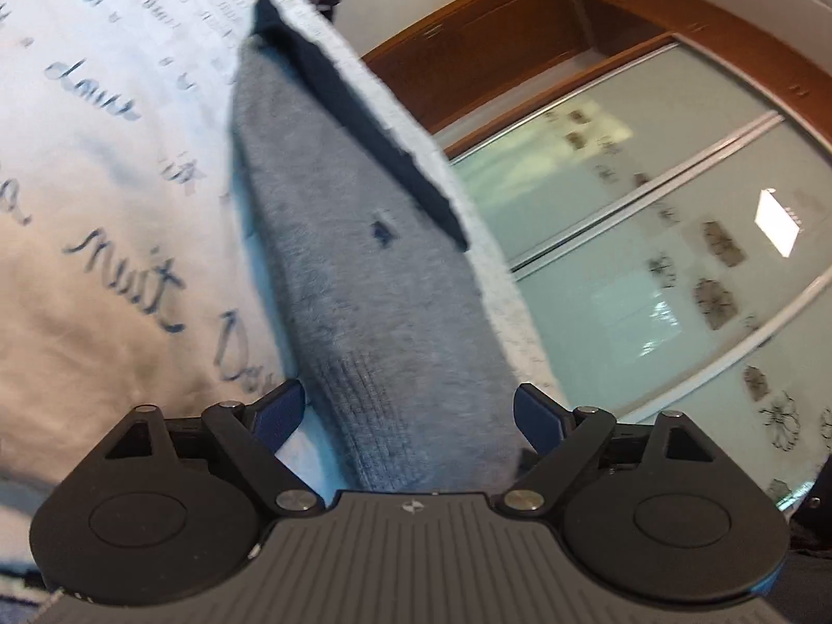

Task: Fold small clothes
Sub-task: 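Reach the left gripper to the other hem corner and close on it, then lift the hem with both grippers and carry it over onto the collar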

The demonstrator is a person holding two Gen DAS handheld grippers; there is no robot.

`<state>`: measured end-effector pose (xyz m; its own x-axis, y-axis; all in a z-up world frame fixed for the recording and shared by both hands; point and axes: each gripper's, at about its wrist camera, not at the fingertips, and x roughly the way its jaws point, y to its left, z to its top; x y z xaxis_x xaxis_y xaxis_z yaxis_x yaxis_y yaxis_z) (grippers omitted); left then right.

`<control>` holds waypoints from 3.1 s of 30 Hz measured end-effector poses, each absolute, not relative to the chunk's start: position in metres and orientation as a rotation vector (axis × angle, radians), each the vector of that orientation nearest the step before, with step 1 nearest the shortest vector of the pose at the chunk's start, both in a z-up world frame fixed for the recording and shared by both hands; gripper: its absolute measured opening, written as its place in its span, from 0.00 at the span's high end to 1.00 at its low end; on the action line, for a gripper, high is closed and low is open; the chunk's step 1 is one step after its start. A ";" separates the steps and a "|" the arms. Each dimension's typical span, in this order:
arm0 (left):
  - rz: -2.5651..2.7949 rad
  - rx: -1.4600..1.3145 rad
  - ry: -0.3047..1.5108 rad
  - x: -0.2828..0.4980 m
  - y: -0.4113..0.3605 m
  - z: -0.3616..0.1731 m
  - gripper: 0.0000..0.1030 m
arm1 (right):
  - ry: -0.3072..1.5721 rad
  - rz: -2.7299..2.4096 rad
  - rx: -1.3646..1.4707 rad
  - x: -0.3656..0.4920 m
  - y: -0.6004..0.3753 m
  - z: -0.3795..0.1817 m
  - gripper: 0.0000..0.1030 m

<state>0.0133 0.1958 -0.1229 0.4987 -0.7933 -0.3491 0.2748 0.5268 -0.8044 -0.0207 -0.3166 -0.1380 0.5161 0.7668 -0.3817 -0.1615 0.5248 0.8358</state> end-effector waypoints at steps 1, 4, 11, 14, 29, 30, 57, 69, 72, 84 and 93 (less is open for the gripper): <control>-0.721 -0.753 0.795 0.012 0.197 -0.123 0.19 | 0.847 0.642 0.831 -0.021 -0.317 -0.138 0.89; -0.697 -0.743 0.784 0.008 0.199 -0.121 0.21 | 0.849 0.640 0.824 -0.020 -0.316 -0.137 0.89; -0.745 -0.709 0.718 0.000 0.193 -0.103 0.31 | 0.852 0.640 0.834 -0.021 -0.315 -0.138 0.89; -0.760 -0.641 0.639 -0.009 0.192 -0.083 0.30 | 0.853 0.640 0.830 -0.020 -0.315 -0.137 0.89; -0.368 -0.240 0.878 0.014 0.146 -0.058 0.22 | 0.853 0.636 0.834 -0.021 -0.314 -0.137 0.89; -0.320 -0.146 0.864 0.013 0.132 -0.051 0.18 | 0.853 0.635 0.835 -0.021 -0.313 -0.137 0.89; -0.075 -0.198 0.914 0.005 0.133 -0.070 0.36 | 0.852 0.639 0.844 -0.020 -0.315 -0.141 0.89; -0.146 -0.290 0.899 -0.008 0.149 -0.067 0.90 | 0.853 0.638 0.847 -0.019 -0.316 -0.142 0.89; -0.131 -0.294 0.881 -0.010 0.155 -0.064 0.91 | 0.853 0.638 0.843 -0.020 -0.316 -0.141 0.89; -0.195 -0.516 0.897 -0.005 0.188 -0.087 0.76 | 0.861 0.657 0.830 -0.021 -0.317 -0.141 0.89; -0.212 -0.495 0.896 -0.006 0.185 -0.085 0.94 | 0.829 0.644 0.773 -0.026 -0.313 -0.126 0.95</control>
<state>-0.0059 0.1849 -0.0854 0.6131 -0.3779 -0.6937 -0.0266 0.8678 -0.4963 -0.0258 -0.3134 -0.1259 0.5229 0.7539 -0.3979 -0.1986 0.5616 0.8032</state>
